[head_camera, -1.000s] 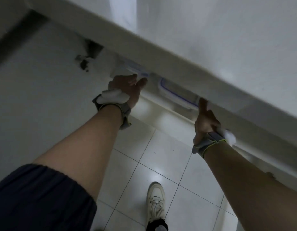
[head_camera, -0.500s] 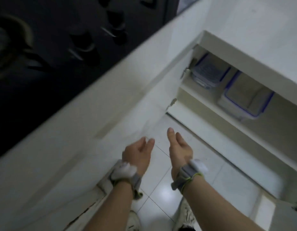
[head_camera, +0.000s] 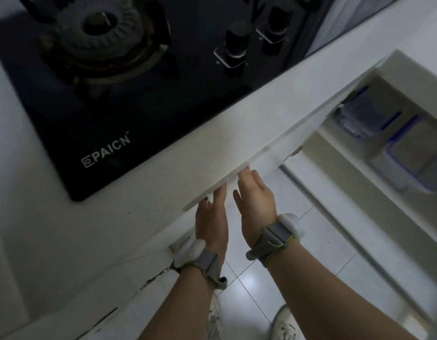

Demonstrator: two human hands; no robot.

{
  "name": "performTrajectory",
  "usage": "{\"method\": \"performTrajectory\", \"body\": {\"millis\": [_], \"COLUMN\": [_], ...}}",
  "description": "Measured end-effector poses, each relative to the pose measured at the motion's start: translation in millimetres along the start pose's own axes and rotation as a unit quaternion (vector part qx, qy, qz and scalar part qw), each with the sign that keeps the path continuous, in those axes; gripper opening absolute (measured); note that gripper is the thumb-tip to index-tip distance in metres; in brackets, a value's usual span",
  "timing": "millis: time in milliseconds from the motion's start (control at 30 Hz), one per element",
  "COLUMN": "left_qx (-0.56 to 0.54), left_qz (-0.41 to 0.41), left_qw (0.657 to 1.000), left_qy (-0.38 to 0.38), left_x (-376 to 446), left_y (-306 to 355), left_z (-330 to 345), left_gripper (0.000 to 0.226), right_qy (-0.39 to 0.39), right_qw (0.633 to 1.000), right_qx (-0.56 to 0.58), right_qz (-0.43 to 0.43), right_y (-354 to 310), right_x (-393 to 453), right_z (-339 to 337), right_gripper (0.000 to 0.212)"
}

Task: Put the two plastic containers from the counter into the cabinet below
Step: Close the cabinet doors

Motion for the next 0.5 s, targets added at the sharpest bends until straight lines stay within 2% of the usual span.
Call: {"method": "performTrajectory", "body": {"millis": [67, 133, 167, 200, 300, 367, 433, 500], "left_qx": [-0.016, -0.030, -0.038, -0.053, -0.081, -0.079, -0.070, -0.059], "left_qz": [-0.003, 0.010, 0.015, 0.020, 0.018, 0.022, 0.016, -0.003], "left_qw": [1.000, 0.999, 0.999, 0.998, 0.996, 0.997, 0.997, 0.998], "left_qy": [0.003, 0.011, 0.013, 0.015, 0.019, 0.005, -0.012, -0.031], "left_x": [0, 0, -1, 1, -9, -25, -55, -73], "left_y": [-4, -3, -4, -1, -4, -8, -17, -37], "left_z": [1, 0, 2, 0, 7, 13, 25, 34], "left_gripper": [0.066, 0.034, 0.027, 0.024, 0.022, 0.024, 0.021, 0.020], "right_qy": [-0.019, -0.038, -0.044, -0.053, -0.063, -0.052, -0.035, -0.017], "right_qw": [1.000, 0.999, 0.999, 0.998, 0.997, 0.998, 0.999, 0.999], "right_qx": [0.005, 0.008, 0.009, 0.007, 0.020, 0.018, 0.037, 0.036], "right_qz": [-0.005, -0.012, -0.016, -0.021, -0.028, -0.027, -0.015, -0.002], "right_y": [0, -2, -4, -10, -11, -5, -1, 8], "right_x": [7, 13, 13, 10, 4, -7, -26, -37], "right_z": [-2, -1, -3, 2, -10, -22, -45, -70], "right_gripper": [0.041, 0.030, 0.026, 0.022, 0.030, 0.021, 0.032, 0.034]}}
Point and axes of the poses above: each hand's wrist, its own x-axis towards the middle knuckle, its own z-axis out of the palm, y = z × x, the point moved 10 cm from there along x, towards the middle knuckle, and after that the axes turned 3 degrees about x, right-handed, at the moved point
